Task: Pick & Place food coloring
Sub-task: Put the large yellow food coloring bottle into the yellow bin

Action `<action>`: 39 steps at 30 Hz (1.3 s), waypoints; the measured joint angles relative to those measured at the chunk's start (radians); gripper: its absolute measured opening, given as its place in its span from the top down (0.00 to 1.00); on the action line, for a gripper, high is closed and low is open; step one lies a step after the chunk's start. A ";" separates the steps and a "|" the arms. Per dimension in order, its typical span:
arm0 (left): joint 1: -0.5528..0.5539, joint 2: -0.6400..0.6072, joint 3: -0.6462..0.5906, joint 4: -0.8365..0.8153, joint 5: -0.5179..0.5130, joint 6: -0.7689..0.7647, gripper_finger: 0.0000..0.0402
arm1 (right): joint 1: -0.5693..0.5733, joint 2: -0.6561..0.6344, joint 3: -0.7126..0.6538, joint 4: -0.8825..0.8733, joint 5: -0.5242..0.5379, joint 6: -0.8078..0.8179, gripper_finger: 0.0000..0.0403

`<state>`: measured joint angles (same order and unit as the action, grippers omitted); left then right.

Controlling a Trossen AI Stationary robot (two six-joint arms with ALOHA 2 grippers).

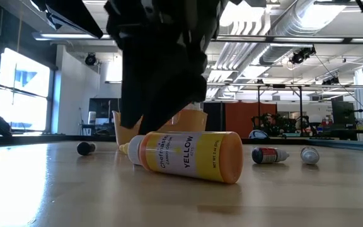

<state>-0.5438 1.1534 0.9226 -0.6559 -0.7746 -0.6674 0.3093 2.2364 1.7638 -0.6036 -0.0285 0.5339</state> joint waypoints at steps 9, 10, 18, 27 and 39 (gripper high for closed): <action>0.000 0.000 0.000 -0.006 0.000 0.005 1.00 | -0.015 0.035 0.001 -0.061 -0.006 0.011 0.55; 0.000 0.000 0.000 -0.005 0.000 0.005 1.00 | -0.016 0.035 -0.002 -0.061 -0.006 0.008 0.55; 0.000 0.000 0.000 -0.006 0.000 0.007 1.00 | -0.026 0.035 -0.013 -0.106 -0.007 0.024 0.62; 0.000 0.000 0.000 -0.005 0.000 0.007 1.00 | -0.028 0.035 -0.013 -0.101 -0.004 0.018 0.76; 0.000 0.000 0.000 -0.005 0.000 0.007 1.00 | -0.028 0.035 -0.013 -0.088 -0.011 -0.024 0.79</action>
<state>-0.5438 1.1538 0.9226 -0.6613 -0.7750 -0.6601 0.2817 2.2711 1.7504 -0.6915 -0.0394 0.5100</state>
